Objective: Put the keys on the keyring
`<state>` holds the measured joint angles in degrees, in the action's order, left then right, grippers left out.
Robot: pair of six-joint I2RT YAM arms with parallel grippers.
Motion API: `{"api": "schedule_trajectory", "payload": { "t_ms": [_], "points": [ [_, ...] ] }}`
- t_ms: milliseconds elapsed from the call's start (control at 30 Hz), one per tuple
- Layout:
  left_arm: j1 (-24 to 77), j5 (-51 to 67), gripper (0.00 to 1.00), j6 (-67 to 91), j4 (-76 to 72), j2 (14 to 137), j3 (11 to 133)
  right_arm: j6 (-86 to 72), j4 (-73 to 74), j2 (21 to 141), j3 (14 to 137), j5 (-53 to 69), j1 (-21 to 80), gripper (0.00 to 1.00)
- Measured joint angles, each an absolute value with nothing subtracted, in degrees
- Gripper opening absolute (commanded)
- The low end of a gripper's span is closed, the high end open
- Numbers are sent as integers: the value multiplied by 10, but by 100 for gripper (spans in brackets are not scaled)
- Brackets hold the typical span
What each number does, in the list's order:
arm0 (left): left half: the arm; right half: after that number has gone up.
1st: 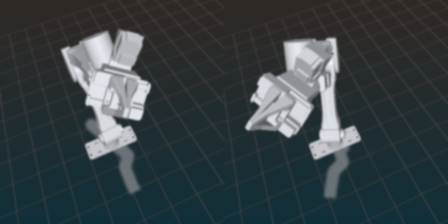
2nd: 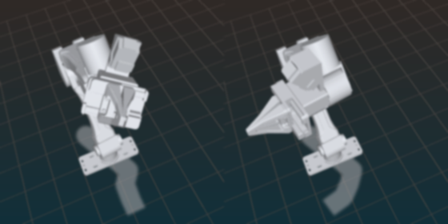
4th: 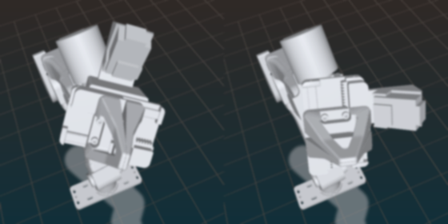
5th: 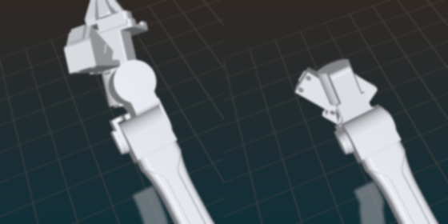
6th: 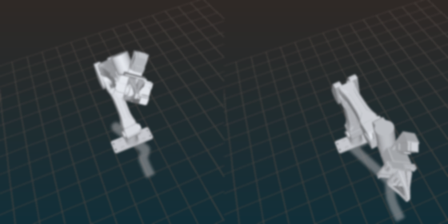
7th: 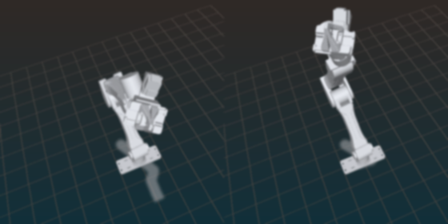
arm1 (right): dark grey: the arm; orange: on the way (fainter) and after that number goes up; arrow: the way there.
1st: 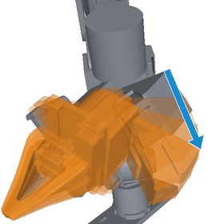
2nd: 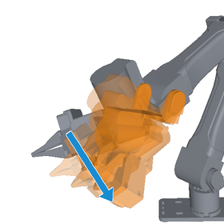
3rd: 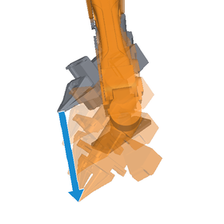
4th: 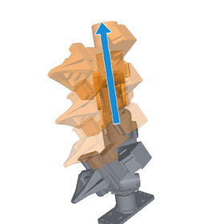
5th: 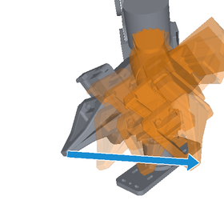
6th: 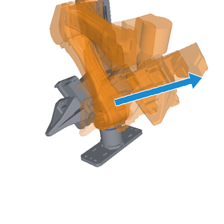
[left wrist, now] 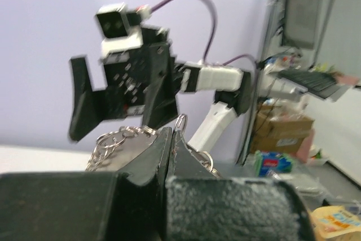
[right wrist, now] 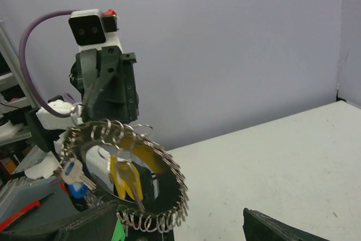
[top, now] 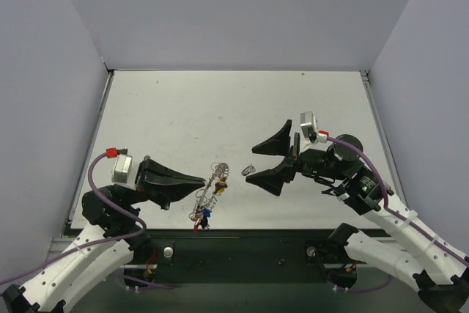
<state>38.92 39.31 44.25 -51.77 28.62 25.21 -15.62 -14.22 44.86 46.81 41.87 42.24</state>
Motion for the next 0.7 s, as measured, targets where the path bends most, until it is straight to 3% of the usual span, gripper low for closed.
{"api": "schedule_trajectory", "payload": {
  "t_ms": [133, 400, 700],
  "points": [
    [389, 377, 0, 360, -327, 275, 315, -131, -111, 466, 519, 422, 446, 92],
    [389, 349, 0, 218, 23, 328, 470, -65, -15, 532, 605, 389, 511, 77],
    [389, 332, 0, 141, 233, 374, 547, -34, 33, 578, 645, 366, 526, 69]
  ]
}}
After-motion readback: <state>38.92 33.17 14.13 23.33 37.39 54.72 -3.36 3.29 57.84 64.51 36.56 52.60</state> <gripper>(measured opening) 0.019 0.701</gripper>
